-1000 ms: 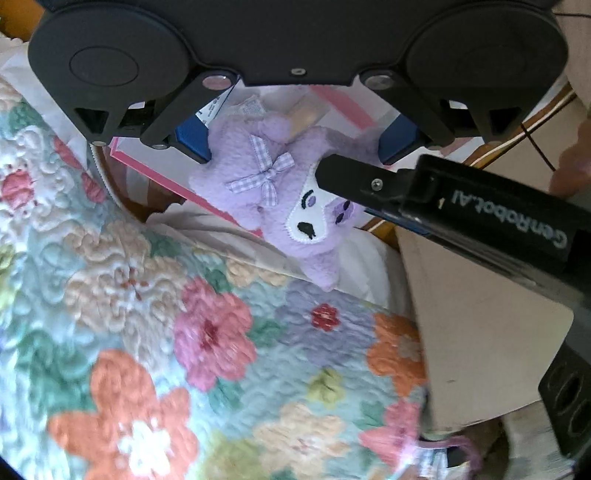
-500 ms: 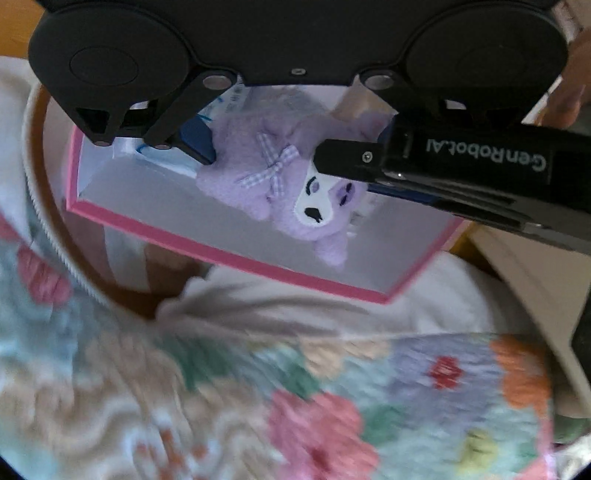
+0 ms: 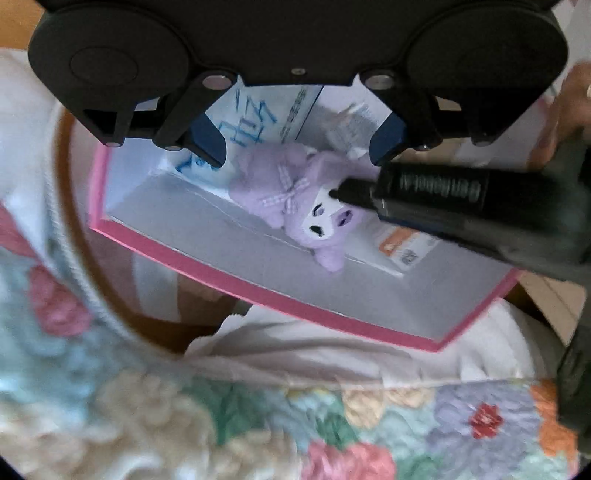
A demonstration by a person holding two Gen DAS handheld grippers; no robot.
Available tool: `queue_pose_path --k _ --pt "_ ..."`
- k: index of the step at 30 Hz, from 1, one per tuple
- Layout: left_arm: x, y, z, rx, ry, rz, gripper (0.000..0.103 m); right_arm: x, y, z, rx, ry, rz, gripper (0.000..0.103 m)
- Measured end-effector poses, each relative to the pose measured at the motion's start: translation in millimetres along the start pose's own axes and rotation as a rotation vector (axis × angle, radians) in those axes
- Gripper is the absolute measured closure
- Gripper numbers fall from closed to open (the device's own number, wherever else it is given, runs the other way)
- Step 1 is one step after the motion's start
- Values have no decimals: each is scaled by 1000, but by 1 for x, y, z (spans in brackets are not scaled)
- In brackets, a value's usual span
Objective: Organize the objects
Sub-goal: 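Open the left tool to release the plush and withdraw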
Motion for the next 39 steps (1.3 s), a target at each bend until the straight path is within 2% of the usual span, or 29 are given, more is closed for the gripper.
queue_pose_path --k 4,10,15,18,22,25,31,34,39 --pt "8 -45 9 10 25 -3 64 17 -51 1 -51 54 71 15" --pt "27 -104 26 2 66 -15 59 39 -111 -11 -105 116 106 15" --pt "47 -153 38 7 99 -16 56 51 -155 -31 -144 106 139 15" --pt "56 -174 40 1 103 -21 55 60 -182 -46 -140 84 161 15" --pt "70 -197 43 90 85 -81 55 78 -219 -71 -107 25 177 15" --pt "83 -214 48 87 117 -81 55 93 -242 -88 -98 -11 197 14" --pt "120 -221 57 110 176 -80 52 128 -250 -111 -115 -36 189 13" --pt "136 -213 57 108 188 -71 52 149 -238 -116 -135 -35 170 13" --pt "158 -187 51 145 175 -47 49 176 -204 -112 -104 -54 181 13"
Point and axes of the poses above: each gripper's, at about its wrist camera, not at the fingertips, and y roughly the way its jaws point, z to its right, x to its underside, the point moved 3 cm from there along y, roughly the way its jaws point, and after that the axes turned 6 degrees about y, right-handed, at the moved point
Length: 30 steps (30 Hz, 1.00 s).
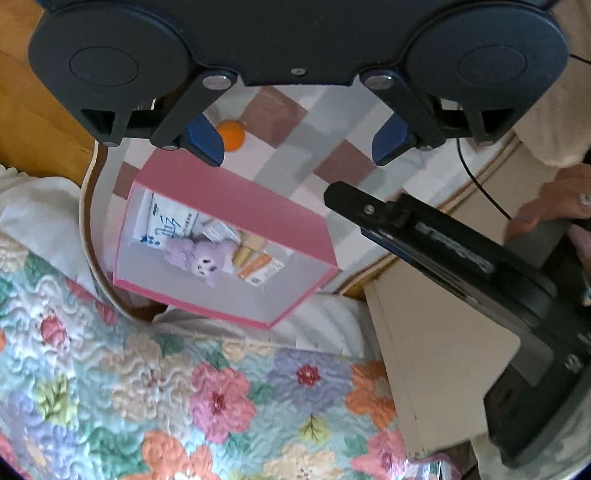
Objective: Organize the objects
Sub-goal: 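Open the left tool to release the plush and withdraw, then lower the left tool to the orange sponge ball and close on it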
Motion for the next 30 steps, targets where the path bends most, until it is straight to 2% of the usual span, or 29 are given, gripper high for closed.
queue_pose_path --k 4,6,8,13,16,21,25,27,30 --pt "10 24 -8 -10 8 55 48 24 36 19 53 13 9 14" --pt "13 36 -8 -19 71 94 37 34 56 28 71 29 3 14" --pt "15 50 -13 -45 91 99 37 42 71 32 90 17 4 16" --pt "17 83 -30 0 46 105 37 51 102 40 103 36 8 19" --pt "19 104 -33 33 51 88 38 54 120 46 124 51 16 25" --pt "23 135 -39 99 -5 75 41 65 142 60 187 65 -7 51" --pt "27 143 -42 129 -17 107 42 68 147 63 206 51 26 55" --pt "28 141 -46 138 -25 129 42 69 152 59 219 18 31 63" --pt "29 136 -49 162 -38 135 42 69 154 52 254 -10 50 66"
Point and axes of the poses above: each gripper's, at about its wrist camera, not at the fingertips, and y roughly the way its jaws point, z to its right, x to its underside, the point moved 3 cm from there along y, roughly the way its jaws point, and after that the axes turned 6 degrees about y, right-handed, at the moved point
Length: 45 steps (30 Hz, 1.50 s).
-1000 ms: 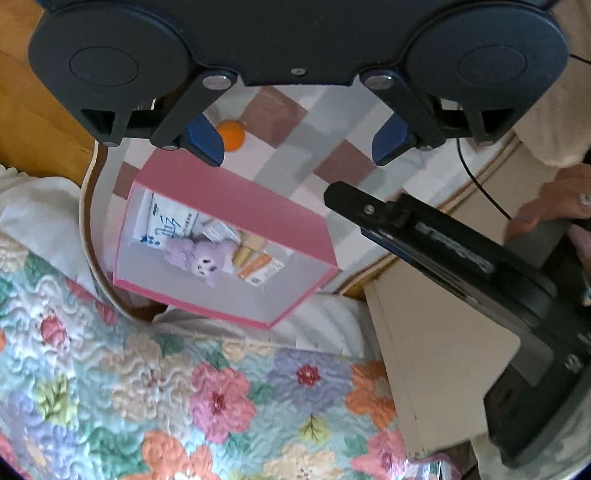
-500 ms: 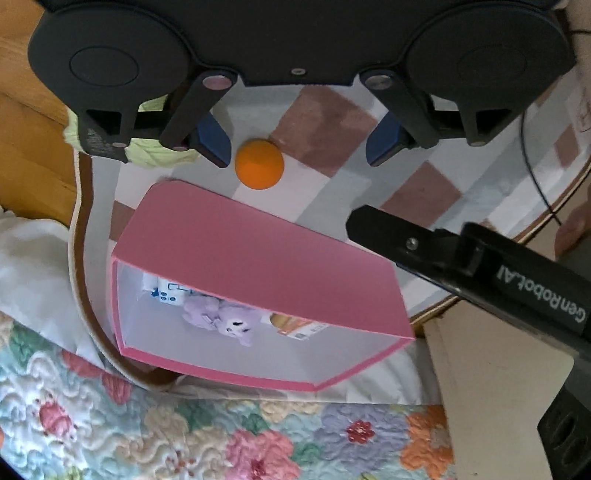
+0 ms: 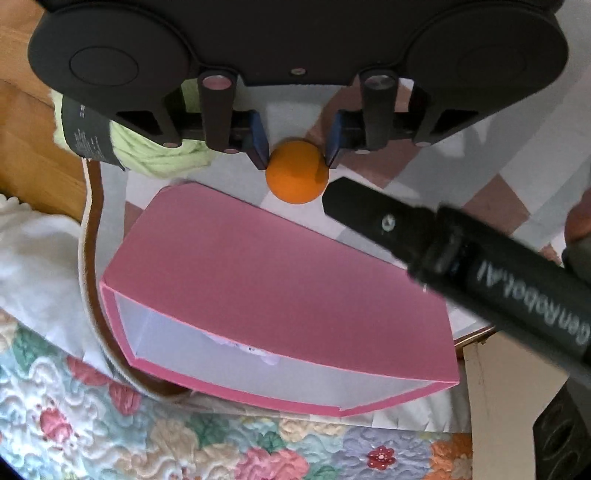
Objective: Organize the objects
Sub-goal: 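Lower the left tool to the orange sponge ball and close on it, then lift the orange ball and carry it over the pink box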
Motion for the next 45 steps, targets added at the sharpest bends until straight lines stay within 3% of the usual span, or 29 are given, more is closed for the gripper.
queue_pose_path --k 5,8,10,12,17,20,28,32,38,39,42,45 --pt "5 -7 -1 35 -26 -54 42 -3 -13 -2 -77 113 -10 67" --pt "12 -8 -10 122 -87 -106 42 0 -17 1 -227 239 -37 67" --pt "15 -7 -14 103 -92 -108 42 4 -13 6 -303 317 -75 67" --pt "18 -3 -19 77 -97 -121 42 9 -10 11 -323 373 -90 67" --pt "24 12 -21 100 -107 -105 43 18 -11 5 -307 334 -94 66" --pt "26 19 -15 124 -107 -108 55 21 -15 2 -260 282 -78 60" --pt "30 15 -3 78 -53 -86 58 22 -21 0 -136 234 -80 40" --pt "32 15 2 62 -38 -92 60 23 -25 -13 -81 166 -85 39" --pt "36 14 6 62 -56 -102 60 27 -25 -23 -106 131 -72 41" --pt "37 13 6 54 -55 -102 60 27 -24 -23 -114 146 -77 49" --pt "38 10 7 55 -56 -100 60 27 -25 -20 -113 169 -73 60" --pt "37 4 10 61 -62 -107 60 25 -31 -15 -139 189 -66 61"
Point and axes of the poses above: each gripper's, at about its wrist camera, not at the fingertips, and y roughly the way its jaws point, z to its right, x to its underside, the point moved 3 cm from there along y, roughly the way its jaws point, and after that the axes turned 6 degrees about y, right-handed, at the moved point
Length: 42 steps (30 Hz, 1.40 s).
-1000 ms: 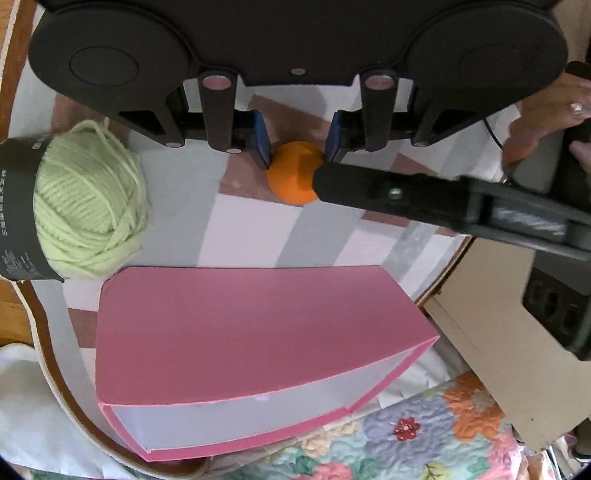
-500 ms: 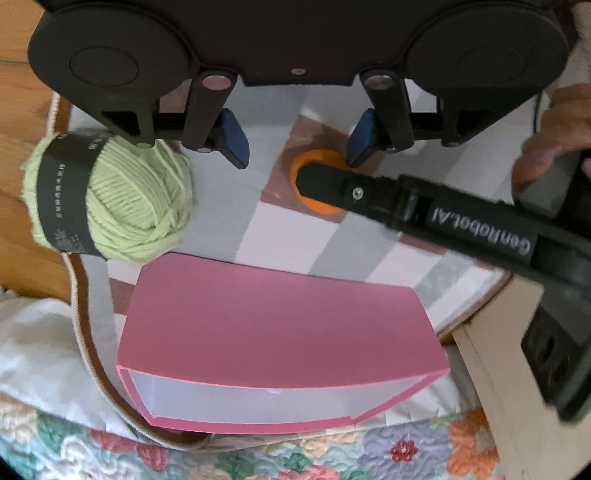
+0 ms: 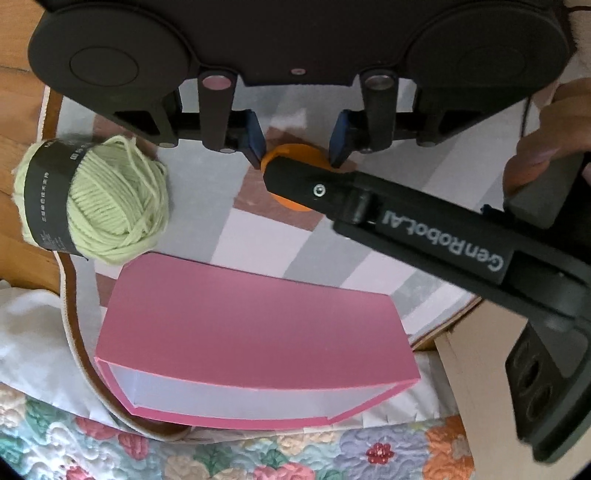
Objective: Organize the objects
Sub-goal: 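Lift the orange ball and carry it over the pink box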
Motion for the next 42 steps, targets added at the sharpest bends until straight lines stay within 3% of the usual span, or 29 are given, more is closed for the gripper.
queue_pose_path --k 10,19,25,34,42 --pt "19 -30 21 -81 -80 -83 60 3 -26 -17 -102 9 -84 61" --pt "21 -82 49 -116 -121 -10 60 -12 -66 -37 -131 -20 -128 61" --pt "-8 -118 80 -163 -61 46 60 -40 -104 -45 -161 -97 -80 61" --pt "-61 -152 109 -187 23 117 59 -90 -135 -46 -185 -82 8 61" --pt "-124 -153 108 -192 19 161 58 -155 -136 -39 -174 -93 45 60"
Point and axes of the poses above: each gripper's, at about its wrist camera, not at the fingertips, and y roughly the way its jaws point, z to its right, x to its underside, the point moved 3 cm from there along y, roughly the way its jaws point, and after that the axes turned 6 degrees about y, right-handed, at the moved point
